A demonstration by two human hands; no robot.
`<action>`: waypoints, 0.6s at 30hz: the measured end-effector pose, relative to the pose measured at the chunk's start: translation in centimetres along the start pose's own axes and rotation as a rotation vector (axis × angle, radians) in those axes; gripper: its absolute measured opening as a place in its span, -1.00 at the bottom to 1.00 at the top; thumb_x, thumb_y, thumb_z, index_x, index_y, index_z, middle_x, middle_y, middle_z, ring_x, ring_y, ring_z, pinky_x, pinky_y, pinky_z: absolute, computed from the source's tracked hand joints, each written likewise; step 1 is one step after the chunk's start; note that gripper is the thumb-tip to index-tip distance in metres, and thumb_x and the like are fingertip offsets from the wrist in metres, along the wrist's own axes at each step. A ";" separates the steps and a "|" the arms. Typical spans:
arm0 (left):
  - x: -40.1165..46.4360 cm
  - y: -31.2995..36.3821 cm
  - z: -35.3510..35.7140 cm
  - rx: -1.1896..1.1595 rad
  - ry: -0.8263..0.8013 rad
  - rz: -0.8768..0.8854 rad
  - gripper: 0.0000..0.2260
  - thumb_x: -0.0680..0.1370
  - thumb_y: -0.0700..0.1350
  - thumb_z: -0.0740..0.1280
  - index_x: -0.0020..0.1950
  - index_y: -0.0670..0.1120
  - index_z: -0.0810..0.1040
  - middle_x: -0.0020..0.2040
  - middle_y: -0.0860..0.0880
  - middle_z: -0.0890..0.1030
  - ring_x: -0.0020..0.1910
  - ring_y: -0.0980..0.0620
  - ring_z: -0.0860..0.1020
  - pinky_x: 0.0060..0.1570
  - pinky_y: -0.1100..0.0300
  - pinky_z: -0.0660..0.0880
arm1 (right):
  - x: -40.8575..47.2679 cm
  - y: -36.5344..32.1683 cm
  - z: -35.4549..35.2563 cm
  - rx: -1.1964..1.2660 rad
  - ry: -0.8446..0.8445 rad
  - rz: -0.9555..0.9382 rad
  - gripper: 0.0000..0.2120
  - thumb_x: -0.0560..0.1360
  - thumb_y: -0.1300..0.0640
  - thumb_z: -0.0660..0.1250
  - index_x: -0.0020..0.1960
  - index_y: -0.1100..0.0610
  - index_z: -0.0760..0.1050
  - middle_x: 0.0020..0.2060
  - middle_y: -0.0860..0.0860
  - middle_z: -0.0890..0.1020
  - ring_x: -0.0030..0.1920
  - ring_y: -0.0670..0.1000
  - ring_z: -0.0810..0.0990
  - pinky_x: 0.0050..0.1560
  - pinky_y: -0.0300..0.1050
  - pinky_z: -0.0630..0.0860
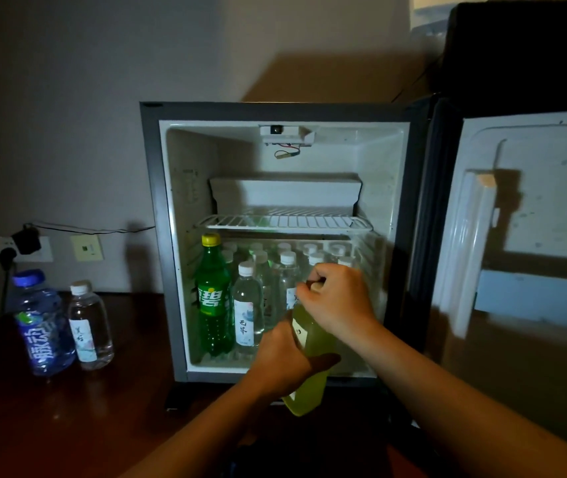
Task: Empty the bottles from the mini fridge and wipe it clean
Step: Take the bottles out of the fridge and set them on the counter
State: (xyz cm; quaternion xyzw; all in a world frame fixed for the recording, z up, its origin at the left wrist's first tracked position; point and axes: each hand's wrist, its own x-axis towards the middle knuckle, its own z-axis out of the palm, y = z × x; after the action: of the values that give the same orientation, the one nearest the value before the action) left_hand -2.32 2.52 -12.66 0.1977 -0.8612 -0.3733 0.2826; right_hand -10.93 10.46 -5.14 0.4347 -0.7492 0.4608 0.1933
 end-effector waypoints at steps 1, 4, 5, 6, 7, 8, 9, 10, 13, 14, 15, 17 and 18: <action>-0.4 -0.2 -0.4 0.009 0.024 -0.016 -0.42 0.17 0.23 0.55 0.12 0.14 0.49 -0.07 0.17 0.64 -0.08 0.24 0.60 -0.05 0.14 0.60 | 0.0 -0.1 0.3 0.038 -0.036 0.009 -0.70 0.39 0.09 0.45 -0.45 0.05 0.43 -0.51 -0.07 0.50 -0.45 -0.13 0.48 -0.40 -0.31 0.34; -1.7 -1.5 -2.0 0.070 0.092 -0.045 -0.47 0.17 0.29 0.51 0.04 0.13 0.49 -0.15 0.17 0.65 -0.14 0.26 0.60 -0.08 0.16 0.61 | -0.1 -0.6 1.4 0.222 -0.257 0.104 -0.57 0.46 -0.15 0.39 -0.38 0.16 0.46 -0.49 0.00 0.52 -0.47 -0.05 0.48 -0.37 -0.23 0.44; -2.1 -2.0 -2.5 0.081 0.119 -0.053 -0.48 0.17 0.29 0.51 0.03 0.15 0.49 -0.14 0.19 0.64 -0.13 0.27 0.60 -0.07 0.20 0.60 | -0.2 -0.8 1.7 0.348 -0.312 0.197 -0.52 0.49 -0.21 0.32 -0.36 0.16 0.46 -0.48 0.02 0.49 -0.46 -0.02 0.47 -0.32 -0.18 0.46; -2.5 -2.4 -3.0 0.077 0.153 -0.061 -0.48 0.18 0.28 0.52 0.04 0.16 0.48 -0.12 0.21 0.64 -0.12 0.29 0.59 -0.07 0.25 0.58 | -0.2 -0.8 2.0 0.488 -0.327 0.327 -0.52 0.53 -0.23 0.26 -0.33 0.15 0.49 -0.46 0.03 0.50 -0.43 -0.01 0.48 -0.27 -0.14 0.47; -2.8 -2.8 -3.6 0.062 0.191 -0.076 -0.47 0.19 0.27 0.54 0.06 0.16 0.48 -0.11 0.22 0.63 -0.12 0.31 0.58 -0.10 0.31 0.56 | -0.1 -0.8 2.5 0.586 -0.316 0.455 -0.55 0.56 -0.20 0.23 -0.27 0.14 0.54 -0.39 0.04 0.55 -0.38 -0.01 0.51 -0.24 -0.13 0.47; -3.2 -3.2 -4.1 0.041 0.235 -0.091 -0.47 0.20 0.25 0.55 0.06 0.14 0.49 -0.12 0.22 0.62 -0.12 0.32 0.57 -0.13 0.36 0.53 | -0.1 -0.7 3.2 0.638 -0.317 0.549 -0.62 0.59 -0.13 0.22 -0.16 0.13 0.60 -0.29 0.05 0.61 -0.31 -0.02 0.54 -0.22 -0.13 0.48; -3.4 -3.5 -4.7 0.020 0.280 -0.107 -0.49 0.21 0.22 0.57 0.06 0.11 0.50 -0.13 0.22 0.62 -0.13 0.32 0.57 -0.15 0.38 0.51 | 0.0 -0.5 4.1 0.567 -0.343 0.570 -0.72 0.60 -0.06 0.23 0.00 0.10 0.61 -0.17 0.05 0.64 -0.25 -0.03 0.56 -0.20 -0.16 0.49; -3.6 -3.9 -5.3 0.003 0.323 -0.122 -0.49 0.21 0.21 0.57 0.05 0.09 0.52 -0.13 0.21 0.62 -0.12 0.30 0.58 -0.14 0.36 0.53 | 0.0 -0.4 4.9 0.439 -0.388 0.548 -0.78 0.59 -0.01 0.25 0.14 0.06 0.56 -0.07 0.02 0.63 -0.19 -0.04 0.56 -0.17 -0.18 0.49; -3.6 -4.8 -7.1 0.022 0.393 -0.176 -0.52 0.20 0.25 0.56 -0.01 0.13 0.48 -0.14 0.17 0.63 -0.11 0.18 0.61 -0.06 0.12 0.60 | -0.1 -0.8 7.4 0.242 -0.476 0.438 -0.50 0.52 0.08 0.38 0.40 -0.05 0.32 0.24 -0.03 0.50 0.14 0.02 0.54 -0.05 -0.20 0.45; -3.6 -5.1 -7.7 0.051 0.394 -0.190 -0.51 0.20 0.28 0.55 -0.02 0.13 0.45 -0.15 0.16 0.62 -0.12 0.16 0.61 -0.06 0.08 0.61 | -0.2 -1.3 8.3 0.258 -0.475 0.432 -0.42 0.50 0.10 0.41 0.45 -0.06 0.26 0.30 -0.02 0.45 0.24 0.05 0.50 -0.02 -0.19 0.43; -3.6 -5.5 -8.2 0.080 0.393 -0.202 -0.48 0.19 0.31 0.53 -0.02 0.12 0.44 -0.15 0.15 0.61 -0.12 0.14 0.61 -0.07 0.06 0.61 | -0.3 -1.6 9.5 0.290 -0.454 0.423 -0.39 0.49 0.13 0.42 0.45 -0.07 0.23 0.34 -0.01 0.43 0.28 0.06 0.47 0.01 -0.17 0.43; -3.9 -6.2 -8.9 0.118 0.394 -0.209 -0.42 0.15 0.37 0.49 0.01 0.09 0.46 -0.14 0.15 0.62 -0.12 0.14 0.61 -0.09 0.05 0.61 | -0.4 -2.0 11.7 0.273 -0.381 0.411 -0.38 0.46 0.15 0.44 0.41 -0.09 0.24 0.31 0.01 0.47 0.25 0.06 0.50 0.10 -0.14 0.47; -4.1 -6.6 -9.2 0.126 0.399 -0.211 -0.40 0.12 0.39 0.48 0.02 0.10 0.48 -0.14 0.16 0.62 -0.11 0.15 0.61 -0.08 0.06 0.61 | -0.4 -2.1 12.6 0.205 -0.337 0.415 -0.36 0.43 0.15 0.46 0.40 -0.10 0.24 0.30 0.02 0.48 0.25 0.08 0.50 0.14 -0.10 0.49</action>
State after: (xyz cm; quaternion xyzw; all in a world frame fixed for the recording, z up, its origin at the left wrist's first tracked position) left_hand 7.47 -4.32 -13.89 0.3738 -0.7845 -0.2998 0.3937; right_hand -7.60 -0.60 -10.60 0.3598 -0.7933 0.4850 -0.0772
